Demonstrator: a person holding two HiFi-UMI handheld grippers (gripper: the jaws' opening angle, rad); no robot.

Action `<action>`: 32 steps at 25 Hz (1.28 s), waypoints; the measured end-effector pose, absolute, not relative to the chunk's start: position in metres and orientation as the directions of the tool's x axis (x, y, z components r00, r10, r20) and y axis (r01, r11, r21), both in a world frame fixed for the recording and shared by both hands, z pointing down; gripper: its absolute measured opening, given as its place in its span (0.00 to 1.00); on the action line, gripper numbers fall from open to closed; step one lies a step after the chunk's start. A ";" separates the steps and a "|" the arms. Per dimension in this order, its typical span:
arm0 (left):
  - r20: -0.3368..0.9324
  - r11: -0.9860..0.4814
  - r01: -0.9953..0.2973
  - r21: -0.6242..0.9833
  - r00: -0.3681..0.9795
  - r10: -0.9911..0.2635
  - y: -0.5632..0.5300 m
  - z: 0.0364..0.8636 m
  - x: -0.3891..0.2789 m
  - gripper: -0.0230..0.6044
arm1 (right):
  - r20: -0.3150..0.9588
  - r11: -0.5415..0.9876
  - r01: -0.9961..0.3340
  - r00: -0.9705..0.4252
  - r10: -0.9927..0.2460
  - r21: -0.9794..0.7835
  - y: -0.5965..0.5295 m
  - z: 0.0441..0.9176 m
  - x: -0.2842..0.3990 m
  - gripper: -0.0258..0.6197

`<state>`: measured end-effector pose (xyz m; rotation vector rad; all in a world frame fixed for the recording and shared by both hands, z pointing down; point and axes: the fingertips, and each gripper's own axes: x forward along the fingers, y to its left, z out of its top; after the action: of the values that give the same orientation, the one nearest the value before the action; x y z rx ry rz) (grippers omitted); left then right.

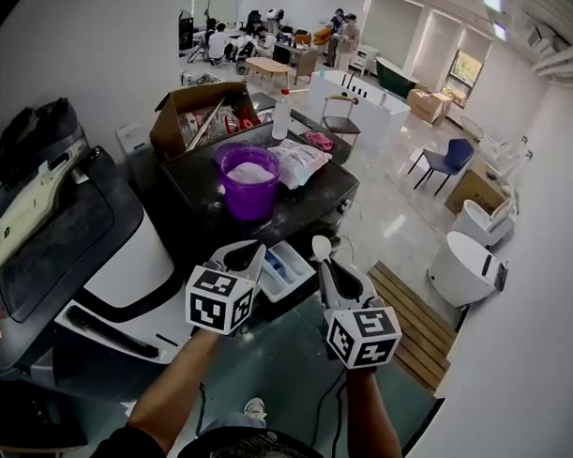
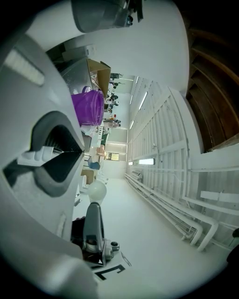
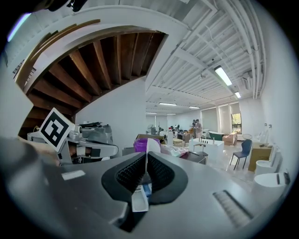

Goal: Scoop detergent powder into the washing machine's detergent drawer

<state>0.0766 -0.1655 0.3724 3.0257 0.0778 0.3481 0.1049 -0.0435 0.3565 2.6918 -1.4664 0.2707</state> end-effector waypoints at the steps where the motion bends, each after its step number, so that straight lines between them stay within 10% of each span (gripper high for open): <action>1: 0.225 -0.994 0.039 0.102 0.973 0.061 -0.169 0.373 0.080 0.04 | 0.186 -0.544 -0.838 0.531 -0.827 -0.028 -0.047 0.357 0.108 0.10; 32: 0.227 -0.965 -0.254 0.062 0.945 -0.234 -0.263 0.385 0.176 0.04 | 0.149 -0.250 -0.968 0.243 -0.958 -0.027 -0.157 0.370 0.241 0.10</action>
<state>0.1758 -0.2626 0.3852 3.0092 -0.3787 0.3353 0.2415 -0.1572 0.3702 2.4201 -1.8792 0.2073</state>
